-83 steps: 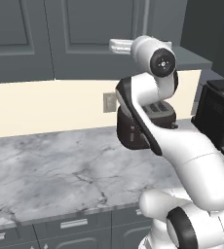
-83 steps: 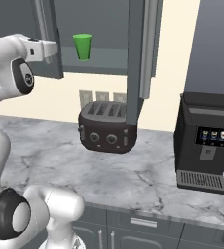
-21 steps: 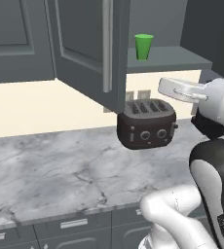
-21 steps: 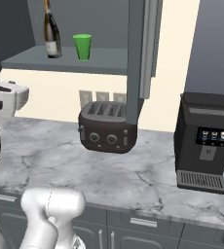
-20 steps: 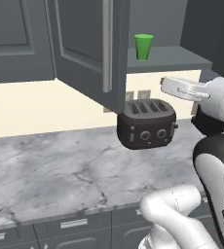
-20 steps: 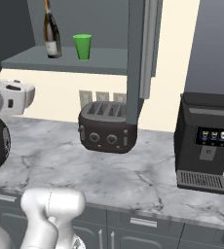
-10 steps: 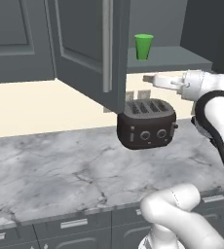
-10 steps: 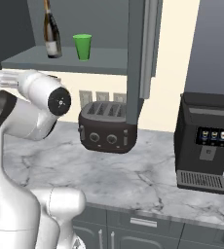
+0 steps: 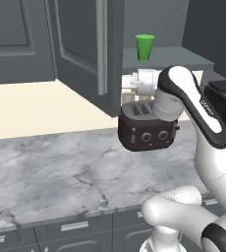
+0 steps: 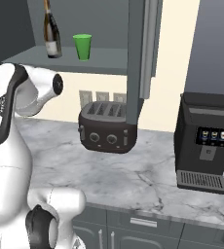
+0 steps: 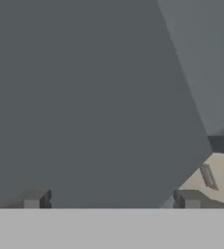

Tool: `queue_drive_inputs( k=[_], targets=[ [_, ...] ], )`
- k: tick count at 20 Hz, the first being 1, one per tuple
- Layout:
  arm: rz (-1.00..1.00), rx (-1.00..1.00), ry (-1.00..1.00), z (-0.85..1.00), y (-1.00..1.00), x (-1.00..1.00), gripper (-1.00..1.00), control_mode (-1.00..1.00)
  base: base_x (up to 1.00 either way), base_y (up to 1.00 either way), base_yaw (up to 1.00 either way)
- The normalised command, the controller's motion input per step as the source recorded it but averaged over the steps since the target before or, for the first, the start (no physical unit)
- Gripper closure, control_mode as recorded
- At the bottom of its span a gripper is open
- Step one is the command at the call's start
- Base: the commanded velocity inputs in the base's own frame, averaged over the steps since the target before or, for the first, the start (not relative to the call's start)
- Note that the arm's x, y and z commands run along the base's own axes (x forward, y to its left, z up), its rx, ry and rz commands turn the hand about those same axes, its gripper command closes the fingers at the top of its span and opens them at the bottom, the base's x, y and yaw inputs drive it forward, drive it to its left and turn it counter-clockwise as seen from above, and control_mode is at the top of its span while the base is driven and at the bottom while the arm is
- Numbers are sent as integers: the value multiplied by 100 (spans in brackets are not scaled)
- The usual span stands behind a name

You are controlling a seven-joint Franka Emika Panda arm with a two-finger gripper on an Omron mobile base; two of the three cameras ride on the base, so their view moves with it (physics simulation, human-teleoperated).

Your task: Open the cabinet directly in front. Then move the wine and the cup to the dining counter with the jar on it.

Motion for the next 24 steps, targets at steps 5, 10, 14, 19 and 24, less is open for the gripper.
queue_drive_inputs(
  k=[5, 10, 14, 19, 24],
  targets=[
    [27, -11, 0, 0, 100, 6, -100, -100, 0, 0, 0],
    [6, -5, 0, -14, 68, 21, -100, -100, 0, 0, 0],
    [-1, 1, -3, 9, -25, -27, -100, -100, 0, 0, 0],
    [-36, 0, 0, 36, -77, -38, -100, -100, 0, 0, 0],
    [-50, 0, 7, 30, -80, -32, -100, -100, 0, 0, 0]
  ],
)
